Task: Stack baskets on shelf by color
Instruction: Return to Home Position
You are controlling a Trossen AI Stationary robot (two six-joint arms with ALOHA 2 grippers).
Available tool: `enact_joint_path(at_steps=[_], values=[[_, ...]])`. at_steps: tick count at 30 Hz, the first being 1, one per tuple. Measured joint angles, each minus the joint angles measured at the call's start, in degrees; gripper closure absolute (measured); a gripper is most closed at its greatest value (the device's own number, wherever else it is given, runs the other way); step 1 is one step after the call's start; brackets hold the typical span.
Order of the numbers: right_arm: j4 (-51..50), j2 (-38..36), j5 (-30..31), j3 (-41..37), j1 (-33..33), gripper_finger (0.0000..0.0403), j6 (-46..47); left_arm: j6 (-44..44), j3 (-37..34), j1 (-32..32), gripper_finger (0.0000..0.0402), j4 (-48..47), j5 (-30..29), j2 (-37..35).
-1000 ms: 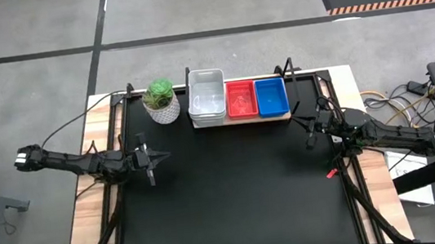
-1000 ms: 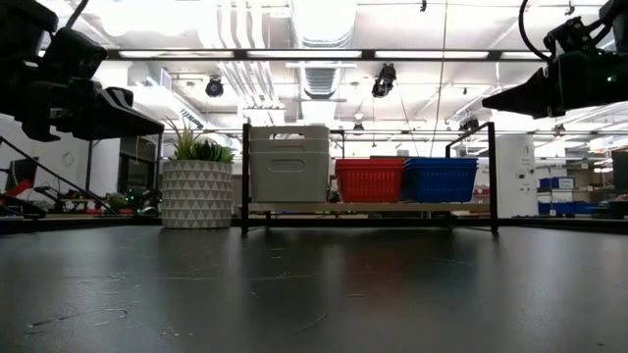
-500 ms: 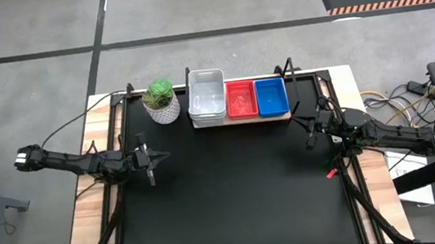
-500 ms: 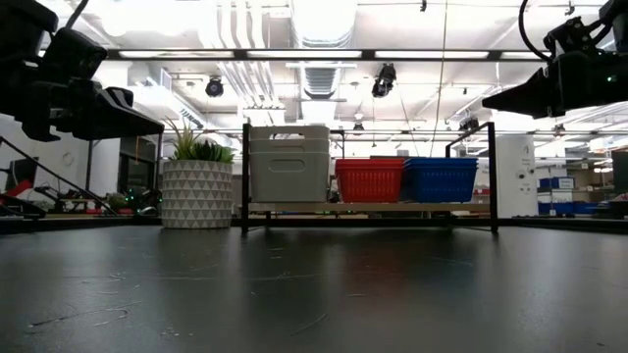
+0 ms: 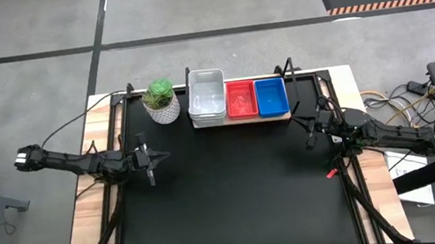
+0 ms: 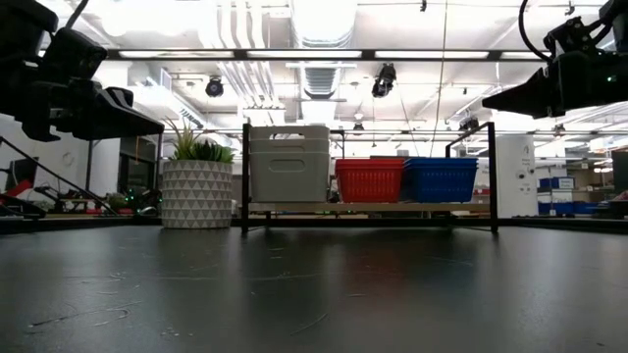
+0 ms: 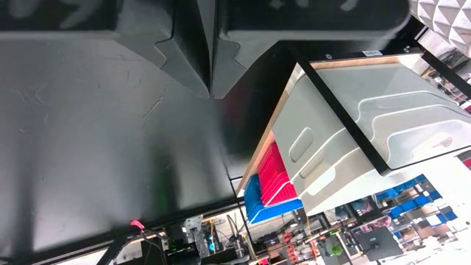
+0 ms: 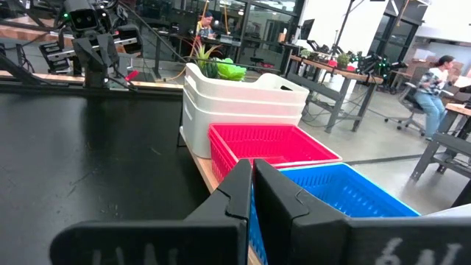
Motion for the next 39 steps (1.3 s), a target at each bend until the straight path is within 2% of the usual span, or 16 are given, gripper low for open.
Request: enact_joint_path(at_steps=[39], values=[[0.0,0.0,0.0,0.0,0.0,0.0394,0.0,0.0,0.0,0.0,0.0402,0.0,0.0,0.0]])
